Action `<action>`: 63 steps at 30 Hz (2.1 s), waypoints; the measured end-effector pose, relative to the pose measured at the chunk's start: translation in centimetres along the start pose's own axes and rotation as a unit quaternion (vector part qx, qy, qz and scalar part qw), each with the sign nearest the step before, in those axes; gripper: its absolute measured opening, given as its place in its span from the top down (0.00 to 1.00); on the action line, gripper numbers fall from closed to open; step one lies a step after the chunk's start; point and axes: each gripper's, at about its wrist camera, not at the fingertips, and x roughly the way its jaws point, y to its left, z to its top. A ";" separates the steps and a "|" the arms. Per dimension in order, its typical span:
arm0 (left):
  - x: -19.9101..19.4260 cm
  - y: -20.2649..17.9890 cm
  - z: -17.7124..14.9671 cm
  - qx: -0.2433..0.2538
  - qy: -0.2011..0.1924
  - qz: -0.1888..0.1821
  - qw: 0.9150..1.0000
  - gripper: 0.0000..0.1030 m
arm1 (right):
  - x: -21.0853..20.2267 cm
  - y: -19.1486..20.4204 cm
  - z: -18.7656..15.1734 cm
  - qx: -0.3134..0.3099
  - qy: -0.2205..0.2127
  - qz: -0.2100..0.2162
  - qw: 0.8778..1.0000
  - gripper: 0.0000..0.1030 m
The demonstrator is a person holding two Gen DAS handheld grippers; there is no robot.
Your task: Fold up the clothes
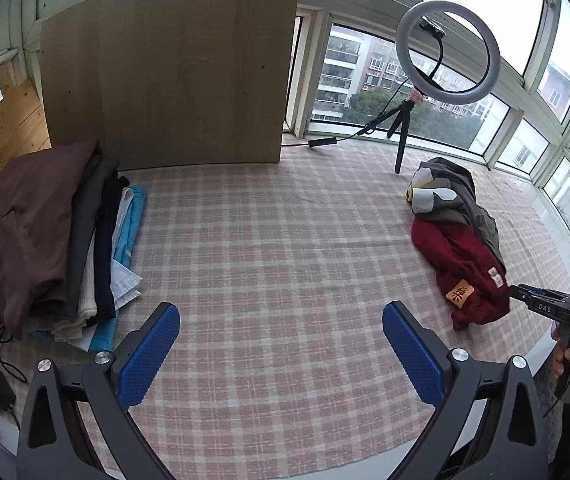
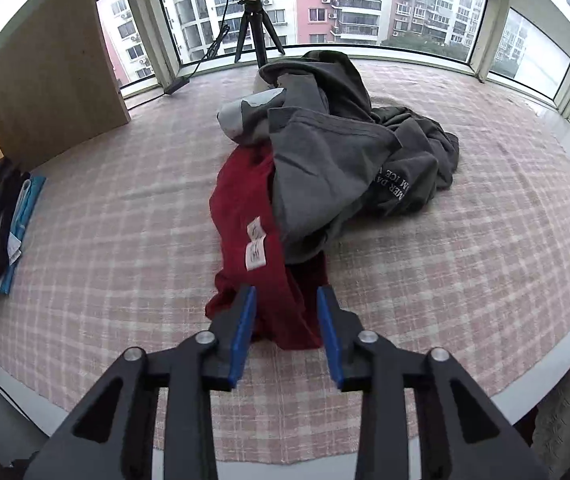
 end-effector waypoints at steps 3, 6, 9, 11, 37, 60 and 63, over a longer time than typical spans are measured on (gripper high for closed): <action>-0.2 -0.1 -0.2 0.001 0.001 0.006 1.000 0.01 | 2.2 -0.1 0.0 0.001 0.025 0.006 1.000 0.57; -0.2 0.1 -0.5 -0.004 0.003 0.013 1.000 0.01 | 4.5 0.0 -0.3 -0.003 0.052 0.009 0.999 0.57; -0.2 0.4 -0.7 -0.009 0.005 0.019 1.000 0.01 | 6.6 0.4 -0.9 -0.022 0.073 0.008 0.997 0.56; -0.1 0.6 -0.6 -0.011 0.006 0.023 1.000 0.01 | 7.8 0.5 -1.3 -0.028 0.094 0.018 0.995 0.57; -0.7 8.3 0.7 -0.058 -0.025 0.094 0.994 0.01 | -3.6 28.9 12.1 -0.174 0.098 0.314 0.928 0.63; 19.2 -7.9 -3.2 0.137 0.194 0.055 0.970 0.01 | 9.7 17.5 -0.5 -0.220 0.184 0.210 0.935 0.63; 19.4 -7.0 -4.0 0.132 0.206 0.052 0.968 0.11 | 9.8 17.4 -1.1 -0.230 0.179 0.216 0.932 0.62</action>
